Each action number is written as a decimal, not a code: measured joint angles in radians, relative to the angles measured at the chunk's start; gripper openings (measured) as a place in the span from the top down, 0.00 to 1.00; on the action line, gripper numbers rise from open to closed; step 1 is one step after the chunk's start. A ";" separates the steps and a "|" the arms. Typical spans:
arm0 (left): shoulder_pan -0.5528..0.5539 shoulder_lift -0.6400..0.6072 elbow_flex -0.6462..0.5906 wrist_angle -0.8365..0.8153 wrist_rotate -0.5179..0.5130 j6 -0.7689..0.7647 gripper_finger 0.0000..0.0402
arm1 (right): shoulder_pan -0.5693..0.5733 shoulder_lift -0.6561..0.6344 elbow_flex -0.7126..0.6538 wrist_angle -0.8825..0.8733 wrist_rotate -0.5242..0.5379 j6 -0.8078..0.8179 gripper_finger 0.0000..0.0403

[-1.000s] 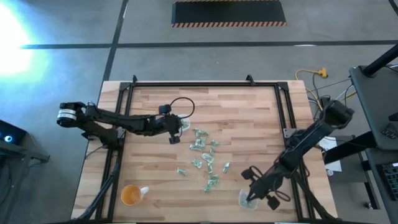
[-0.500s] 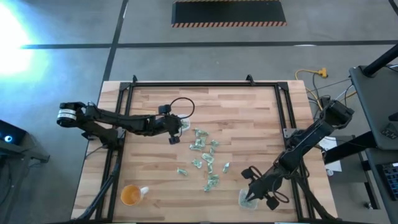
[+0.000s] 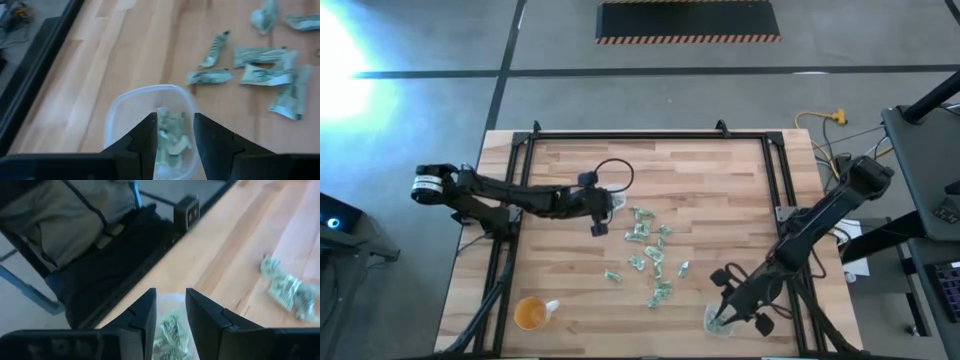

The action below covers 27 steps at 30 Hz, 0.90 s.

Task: Pick and place Stevia / Truvia into bins
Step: Put the stevia packet into the top transparent container

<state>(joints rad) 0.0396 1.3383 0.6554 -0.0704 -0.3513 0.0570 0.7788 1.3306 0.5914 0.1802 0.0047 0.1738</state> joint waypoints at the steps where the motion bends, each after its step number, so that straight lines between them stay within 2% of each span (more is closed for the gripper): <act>1: -0.005 0.000 0.001 0.000 0.010 0.000 0.72 | 0.000 -0.015 0.001 -0.012 0.012 -0.001 0.76; 10: -0.065 0.000 0.007 -0.001 0.131 -0.001 0.72 | -0.001 -0.087 -0.003 -0.142 0.233 0.002 0.81; 22: -0.176 -0.001 0.007 -0.027 0.272 -0.113 0.72 | 0.000 -0.088 -0.002 -0.204 0.314 0.055 0.82; 27: -0.259 -0.001 0.000 -0.016 0.283 -0.126 0.72 | 0.000 -0.088 0.003 -0.208 0.314 0.048 0.83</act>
<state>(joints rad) -0.2191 1.3373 0.6552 -0.0861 -0.0686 -0.0692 0.7788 1.2425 0.5941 -0.0280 0.3187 0.2216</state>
